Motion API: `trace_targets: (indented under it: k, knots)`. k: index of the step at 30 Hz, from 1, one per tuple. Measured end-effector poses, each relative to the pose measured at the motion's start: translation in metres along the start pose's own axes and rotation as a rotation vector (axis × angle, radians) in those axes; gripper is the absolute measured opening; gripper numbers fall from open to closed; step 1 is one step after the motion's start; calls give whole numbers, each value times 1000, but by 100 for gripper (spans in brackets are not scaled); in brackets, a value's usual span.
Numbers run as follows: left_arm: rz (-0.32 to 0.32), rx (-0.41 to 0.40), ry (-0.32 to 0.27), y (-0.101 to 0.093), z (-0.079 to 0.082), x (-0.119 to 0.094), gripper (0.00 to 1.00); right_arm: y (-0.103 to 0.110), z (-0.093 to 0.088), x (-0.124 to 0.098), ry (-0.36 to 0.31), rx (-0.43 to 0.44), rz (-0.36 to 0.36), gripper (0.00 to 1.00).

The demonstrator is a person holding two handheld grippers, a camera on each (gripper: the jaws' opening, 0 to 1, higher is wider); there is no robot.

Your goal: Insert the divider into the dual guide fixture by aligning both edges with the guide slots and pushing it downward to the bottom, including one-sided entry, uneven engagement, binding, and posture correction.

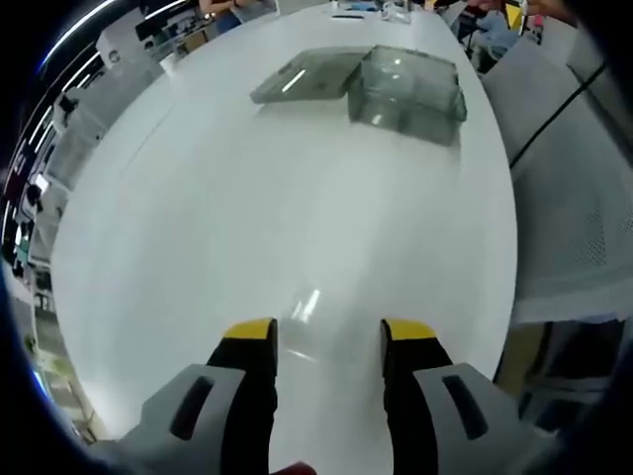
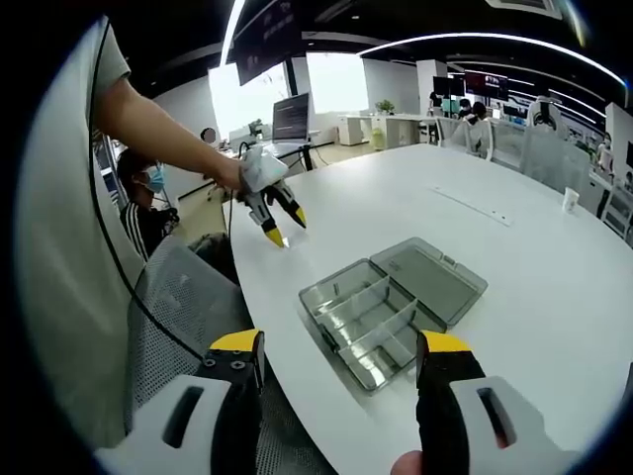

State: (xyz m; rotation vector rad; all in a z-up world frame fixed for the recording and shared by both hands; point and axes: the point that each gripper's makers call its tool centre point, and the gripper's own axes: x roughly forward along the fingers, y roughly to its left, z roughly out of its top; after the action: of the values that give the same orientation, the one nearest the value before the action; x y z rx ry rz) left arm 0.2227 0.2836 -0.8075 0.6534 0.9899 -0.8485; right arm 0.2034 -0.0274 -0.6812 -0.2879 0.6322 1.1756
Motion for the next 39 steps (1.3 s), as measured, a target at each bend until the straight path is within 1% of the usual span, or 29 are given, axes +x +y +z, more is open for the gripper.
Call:
trace_targets:
  k: [7, 18, 21, 29, 33, 36, 39]
  knots:
    - [-25, 24, 13, 0, -2, 5, 37, -1, -2, 0, 3, 7, -3, 60]
    - [-74, 22, 7, -4, 0, 6, 34, -2, -3, 0, 3, 10, -7, 59]
    - [-90, 50, 12, -6, 2, 6, 34, -2, -3, 0, 3, 10, -6, 59]
    - [-126, 90, 29, -8, 6, 6, 34, -2, -4, 0, 5, 11, -8, 59]
    - [-137, 112, 35, -6, 6, 6, 32, -1, -4, 0, 6, 10, -6, 59]
    - [-146, 134, 43, -5, 5, 6, 31, -1, -3, 1, 6, 8, -4, 59]
    - [-146, 139, 46, -3, 3, 8, 31, -1, -1, 1, 1, 7, -5, 58]
